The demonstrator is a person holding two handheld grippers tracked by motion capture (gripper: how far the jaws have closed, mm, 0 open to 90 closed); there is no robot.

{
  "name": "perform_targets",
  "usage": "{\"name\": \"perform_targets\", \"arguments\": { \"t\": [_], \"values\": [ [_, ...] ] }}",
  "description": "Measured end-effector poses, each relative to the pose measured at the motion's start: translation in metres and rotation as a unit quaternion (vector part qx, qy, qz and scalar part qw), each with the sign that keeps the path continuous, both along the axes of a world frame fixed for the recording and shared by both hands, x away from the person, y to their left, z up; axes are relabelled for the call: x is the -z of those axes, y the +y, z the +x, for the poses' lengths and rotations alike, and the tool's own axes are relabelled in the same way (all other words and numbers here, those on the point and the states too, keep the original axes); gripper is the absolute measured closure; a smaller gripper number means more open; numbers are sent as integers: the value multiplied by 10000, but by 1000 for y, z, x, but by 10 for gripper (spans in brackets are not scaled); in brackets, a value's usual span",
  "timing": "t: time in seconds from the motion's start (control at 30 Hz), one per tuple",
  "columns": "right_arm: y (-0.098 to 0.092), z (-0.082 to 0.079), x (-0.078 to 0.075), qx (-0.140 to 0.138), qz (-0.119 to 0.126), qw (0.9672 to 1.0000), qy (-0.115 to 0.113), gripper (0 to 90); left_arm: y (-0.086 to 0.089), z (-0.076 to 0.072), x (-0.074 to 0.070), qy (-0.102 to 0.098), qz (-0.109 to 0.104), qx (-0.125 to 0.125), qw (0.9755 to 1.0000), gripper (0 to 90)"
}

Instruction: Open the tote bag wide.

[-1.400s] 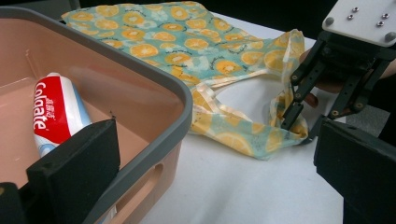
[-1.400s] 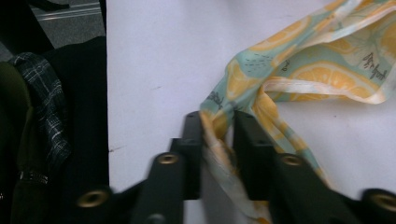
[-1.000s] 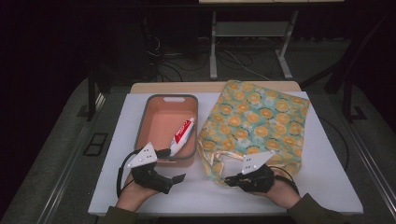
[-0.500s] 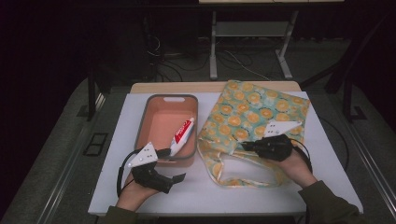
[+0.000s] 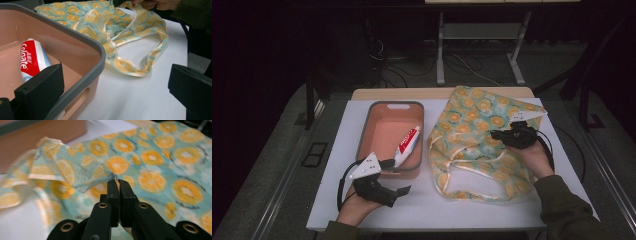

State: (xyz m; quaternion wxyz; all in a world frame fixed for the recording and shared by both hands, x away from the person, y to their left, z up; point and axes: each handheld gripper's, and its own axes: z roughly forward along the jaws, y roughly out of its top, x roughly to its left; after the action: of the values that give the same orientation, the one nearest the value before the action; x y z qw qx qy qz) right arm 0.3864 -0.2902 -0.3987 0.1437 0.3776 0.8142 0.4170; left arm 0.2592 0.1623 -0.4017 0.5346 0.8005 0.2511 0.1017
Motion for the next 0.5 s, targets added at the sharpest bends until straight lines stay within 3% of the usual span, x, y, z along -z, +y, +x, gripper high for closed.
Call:
{"name": "perform_targets", "arguments": {
  "t": [0.23,0.33,0.43,0.5],
  "values": [
    [-9,16,26,292,-53,9990,346,875,1,0,0,-3,0,-15,10000,0],
    [-16,20,43,425,-246,9973,546,874,1,0,0,0,10,-8,10000,0],
    [-20,22,50,505,-314,9960,674,872,0,-1,0,3,12,-6,10000,0],
    [-23,23,55,537,-244,9956,724,868,0,-1,0,3,12,-5,10000,0]
  ]
}}
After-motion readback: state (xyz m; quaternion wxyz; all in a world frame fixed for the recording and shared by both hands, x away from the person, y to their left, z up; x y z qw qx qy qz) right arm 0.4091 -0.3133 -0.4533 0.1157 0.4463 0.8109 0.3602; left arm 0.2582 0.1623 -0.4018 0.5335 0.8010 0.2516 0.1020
